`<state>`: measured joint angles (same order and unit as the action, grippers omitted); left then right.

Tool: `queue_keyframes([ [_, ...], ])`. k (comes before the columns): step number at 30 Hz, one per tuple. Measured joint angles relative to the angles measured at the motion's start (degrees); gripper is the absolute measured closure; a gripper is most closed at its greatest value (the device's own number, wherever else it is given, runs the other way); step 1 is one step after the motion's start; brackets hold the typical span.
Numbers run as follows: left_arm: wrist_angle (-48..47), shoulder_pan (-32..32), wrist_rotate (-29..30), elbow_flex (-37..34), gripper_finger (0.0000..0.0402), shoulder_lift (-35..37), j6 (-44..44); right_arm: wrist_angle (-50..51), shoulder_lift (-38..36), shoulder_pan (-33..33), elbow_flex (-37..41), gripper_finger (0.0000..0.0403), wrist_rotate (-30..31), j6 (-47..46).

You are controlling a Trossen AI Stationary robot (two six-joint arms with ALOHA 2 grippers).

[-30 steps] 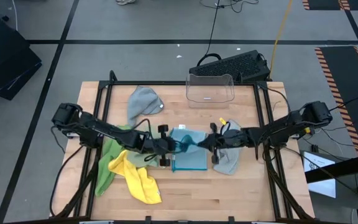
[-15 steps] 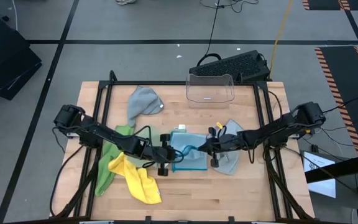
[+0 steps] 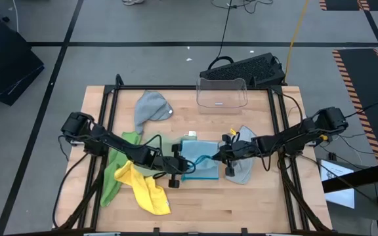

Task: Fold microfiber towels
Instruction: Fold the blue towel

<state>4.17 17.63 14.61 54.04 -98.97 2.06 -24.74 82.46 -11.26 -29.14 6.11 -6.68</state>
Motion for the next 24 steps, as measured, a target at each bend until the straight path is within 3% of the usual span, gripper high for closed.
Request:
queue_keyframes([
  [21,2.4,0.3,-4.7,0.0,0.0395,-2.1,4.1,1.8,-1.7,-0.5,0.0,0.0397,-3.2,-1.5],
  [24,3.1,0.6,-4.8,0.0,0.0377,-2.1,6.3,1.6,-1.7,-0.6,0.0,0.0382,-3.2,-1.6],
])
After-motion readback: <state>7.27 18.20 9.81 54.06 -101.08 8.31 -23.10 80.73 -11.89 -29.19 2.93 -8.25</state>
